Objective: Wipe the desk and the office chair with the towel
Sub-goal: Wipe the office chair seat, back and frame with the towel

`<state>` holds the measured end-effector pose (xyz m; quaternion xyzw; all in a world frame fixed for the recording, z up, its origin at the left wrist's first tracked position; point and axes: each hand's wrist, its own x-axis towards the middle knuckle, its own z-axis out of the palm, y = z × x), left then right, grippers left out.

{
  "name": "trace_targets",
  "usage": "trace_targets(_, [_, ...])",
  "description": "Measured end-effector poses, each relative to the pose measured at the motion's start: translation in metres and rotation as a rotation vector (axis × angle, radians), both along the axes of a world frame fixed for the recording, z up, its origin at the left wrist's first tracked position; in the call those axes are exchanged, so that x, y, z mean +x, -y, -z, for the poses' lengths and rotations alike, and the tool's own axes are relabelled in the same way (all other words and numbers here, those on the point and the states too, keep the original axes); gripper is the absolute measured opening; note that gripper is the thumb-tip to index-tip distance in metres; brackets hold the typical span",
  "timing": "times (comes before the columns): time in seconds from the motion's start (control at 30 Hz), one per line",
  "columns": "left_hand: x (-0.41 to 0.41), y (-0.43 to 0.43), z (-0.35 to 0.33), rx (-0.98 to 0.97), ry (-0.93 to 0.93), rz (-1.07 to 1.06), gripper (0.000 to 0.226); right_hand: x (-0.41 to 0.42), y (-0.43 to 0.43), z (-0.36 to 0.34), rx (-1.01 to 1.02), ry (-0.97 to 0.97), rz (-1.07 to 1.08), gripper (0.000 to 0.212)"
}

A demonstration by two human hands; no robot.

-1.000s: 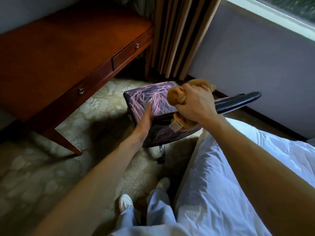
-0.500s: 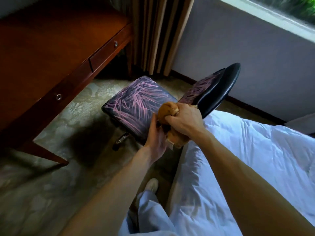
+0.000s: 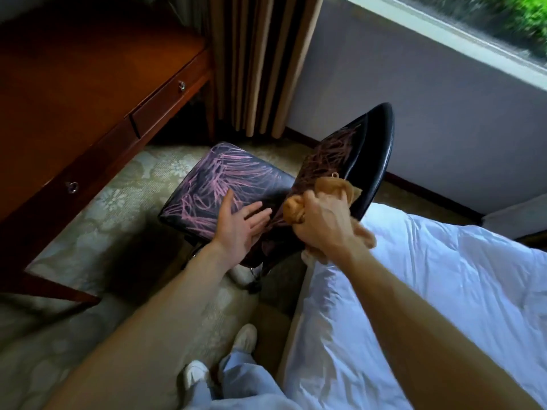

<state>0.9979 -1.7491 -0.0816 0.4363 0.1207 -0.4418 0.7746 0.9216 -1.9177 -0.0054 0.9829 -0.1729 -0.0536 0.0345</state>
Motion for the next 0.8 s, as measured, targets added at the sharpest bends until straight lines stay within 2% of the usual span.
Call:
trace_targets(0.1, [0.010,-0.001,0.000,0.015,0.038,0.023,0.090,-0.015,-0.026,0.032,0.165,0.015,-0.028,0.035])
trace_targets(0.2, [0.021,-0.006,-0.004,0.036,0.051,0.053,0.088,-0.012,-0.036,0.040,0.405,0.202,0.044,0.031])
trace_targets(0.27, [0.030,-0.008,-0.006,0.066,0.061,0.076,0.087,-0.005,-0.038,0.037,0.419,0.346,0.090,0.032])
trace_targets(0.37, [0.043,-0.007,-0.010,0.038,0.048,0.098,0.084,0.005,-0.039,0.031,0.371,0.500,0.112,0.036])
trace_targets(0.43, [0.048,-0.011,-0.011,0.034,0.058,0.150,0.084,0.008,-0.045,0.032,0.304,0.517,0.129,0.042])
trace_targets(0.63, [0.071,-0.055,0.018,0.159,0.118,0.405,0.079,-0.010,-0.064,0.073,-0.082,0.399,0.112,0.072])
trace_targets(0.8, [0.120,-0.125,0.085,0.269,0.021,0.368,0.076,-0.032,-0.079,0.133,-0.213,0.297,0.207,0.062])
